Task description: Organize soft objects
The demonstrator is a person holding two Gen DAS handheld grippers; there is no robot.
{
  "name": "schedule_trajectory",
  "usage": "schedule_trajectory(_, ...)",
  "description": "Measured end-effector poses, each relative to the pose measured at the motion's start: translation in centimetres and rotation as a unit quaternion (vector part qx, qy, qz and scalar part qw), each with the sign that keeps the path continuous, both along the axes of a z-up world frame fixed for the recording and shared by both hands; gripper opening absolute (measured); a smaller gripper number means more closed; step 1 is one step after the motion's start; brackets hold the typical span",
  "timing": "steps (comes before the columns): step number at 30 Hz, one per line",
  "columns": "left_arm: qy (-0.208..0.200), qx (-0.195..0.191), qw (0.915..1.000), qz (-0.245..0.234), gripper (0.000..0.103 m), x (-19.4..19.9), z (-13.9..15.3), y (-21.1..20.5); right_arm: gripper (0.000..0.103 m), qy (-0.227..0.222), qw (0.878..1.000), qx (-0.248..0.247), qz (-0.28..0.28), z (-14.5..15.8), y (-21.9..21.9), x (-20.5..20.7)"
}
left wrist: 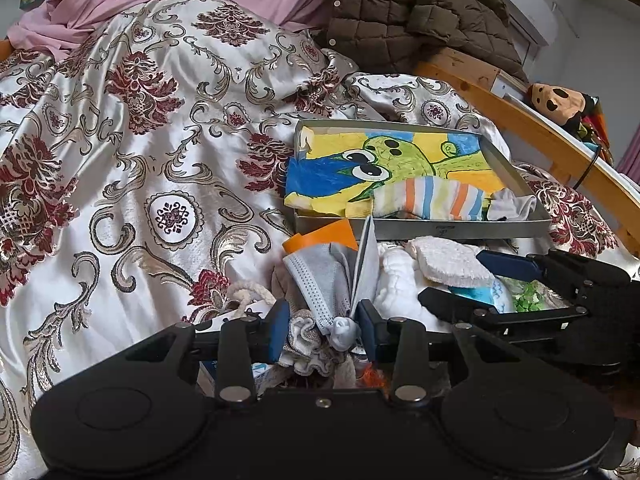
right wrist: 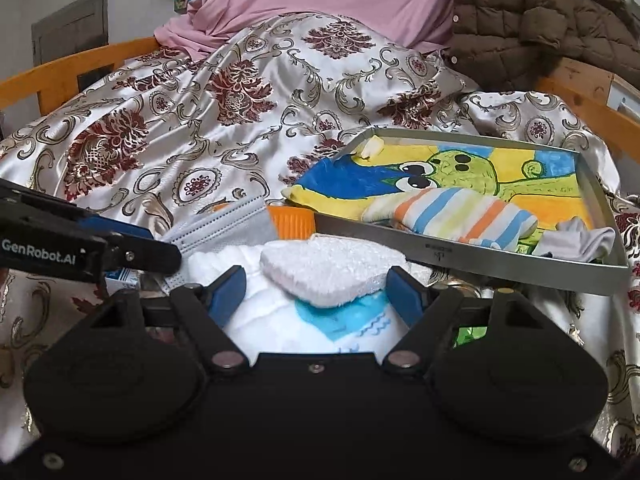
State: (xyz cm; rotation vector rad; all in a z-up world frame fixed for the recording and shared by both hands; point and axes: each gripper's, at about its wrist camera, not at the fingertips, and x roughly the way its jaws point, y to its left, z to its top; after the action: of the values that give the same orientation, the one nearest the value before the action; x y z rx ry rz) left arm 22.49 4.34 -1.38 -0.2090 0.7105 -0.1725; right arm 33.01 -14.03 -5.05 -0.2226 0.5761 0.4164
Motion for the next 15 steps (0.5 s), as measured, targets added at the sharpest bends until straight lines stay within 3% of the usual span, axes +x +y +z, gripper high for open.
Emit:
schedule_trajectory(7,0.001,-0.001,1.0000,0.001,0.039,0.0,-0.1,0.0,0.057,-0.001,1.000,0.001,-0.006,-0.2,-0.3,0.3)
schedule_trajectory(15,0.001,-0.001,1.0000,0.000,0.039,0.0,0.0,0.0,0.060,-0.053,0.997,-0.064,0.009,-0.1,1.2,-0.7)
